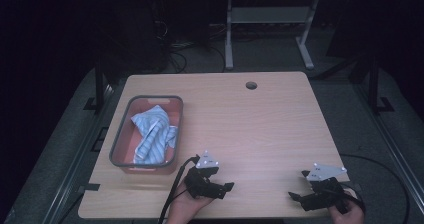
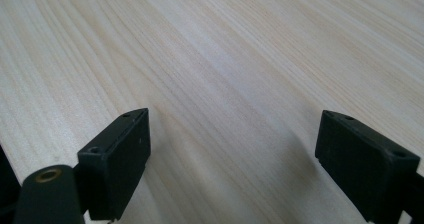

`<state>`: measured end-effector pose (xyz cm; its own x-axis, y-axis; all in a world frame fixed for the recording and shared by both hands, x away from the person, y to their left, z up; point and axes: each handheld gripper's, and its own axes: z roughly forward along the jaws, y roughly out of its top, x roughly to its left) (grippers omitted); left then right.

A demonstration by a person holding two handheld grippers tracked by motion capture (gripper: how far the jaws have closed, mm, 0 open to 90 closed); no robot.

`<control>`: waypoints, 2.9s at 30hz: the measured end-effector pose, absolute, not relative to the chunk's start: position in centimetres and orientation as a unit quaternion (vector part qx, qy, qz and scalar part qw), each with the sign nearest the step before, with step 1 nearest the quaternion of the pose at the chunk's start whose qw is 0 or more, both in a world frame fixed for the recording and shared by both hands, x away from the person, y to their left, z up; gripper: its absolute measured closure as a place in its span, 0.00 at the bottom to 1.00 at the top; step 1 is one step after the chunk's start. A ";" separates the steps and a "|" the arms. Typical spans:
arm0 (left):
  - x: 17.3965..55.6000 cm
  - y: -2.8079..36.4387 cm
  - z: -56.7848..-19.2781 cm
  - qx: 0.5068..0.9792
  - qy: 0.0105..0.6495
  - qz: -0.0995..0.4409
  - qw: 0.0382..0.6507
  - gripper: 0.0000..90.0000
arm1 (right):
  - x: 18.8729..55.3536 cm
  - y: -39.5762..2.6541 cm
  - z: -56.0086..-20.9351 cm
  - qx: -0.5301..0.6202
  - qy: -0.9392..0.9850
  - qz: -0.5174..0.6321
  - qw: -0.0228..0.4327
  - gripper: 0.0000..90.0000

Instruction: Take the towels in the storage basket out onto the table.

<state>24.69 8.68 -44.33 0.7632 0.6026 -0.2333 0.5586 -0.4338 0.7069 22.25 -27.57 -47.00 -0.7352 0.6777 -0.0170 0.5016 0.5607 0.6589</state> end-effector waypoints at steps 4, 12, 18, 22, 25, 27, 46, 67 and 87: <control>25.0 8.4 -44.3 0.854 0.334 0.025 0.397 0.28 | 22.2 -27.7 -47.0 0.348 0.869 0.325 0.134 0.15; 25.6 7.8 -43.6 0.863 0.328 0.028 0.383 0.27 | 22.3 -28.0 -47.0 0.347 0.868 0.326 0.139 0.15; 26.8 8.2 -42.9 0.854 0.332 0.000 0.401 0.28 | 22.1 -28.0 -46.8 0.348 0.867 0.325 0.147 0.15; 27.9 8.5 -41.9 0.859 0.335 0.004 0.387 0.26 | 22.0 -27.8 -46.8 0.350 0.866 0.326 0.146 0.15; 28.7 8.8 -41.0 0.857 0.338 0.004 0.390 0.26 | 22.0 -27.7 -46.8 0.347 0.868 0.323 0.146 0.15; 29.1 9.0 -40.5 0.855 0.342 -0.002 0.391 0.25 | 22.0 -27.6 -46.8 0.341 0.869 0.326 0.148 0.15; 32.0 10.5 -36.6 0.863 0.353 0.039 0.359 0.25 | 21.8 -27.5 -46.6 0.342 0.870 0.322 0.146 0.15; 35.5 14.3 -34.1 0.848 0.406 0.048 0.337 0.25 | 21.9 -27.4 -46.7 0.336 0.873 0.323 0.144 0.15; 37.1 19.5 -32.8 0.826 0.448 0.070 0.334 0.27 | 21.9 -27.4 -46.8 0.341 0.873 0.321 0.139 0.15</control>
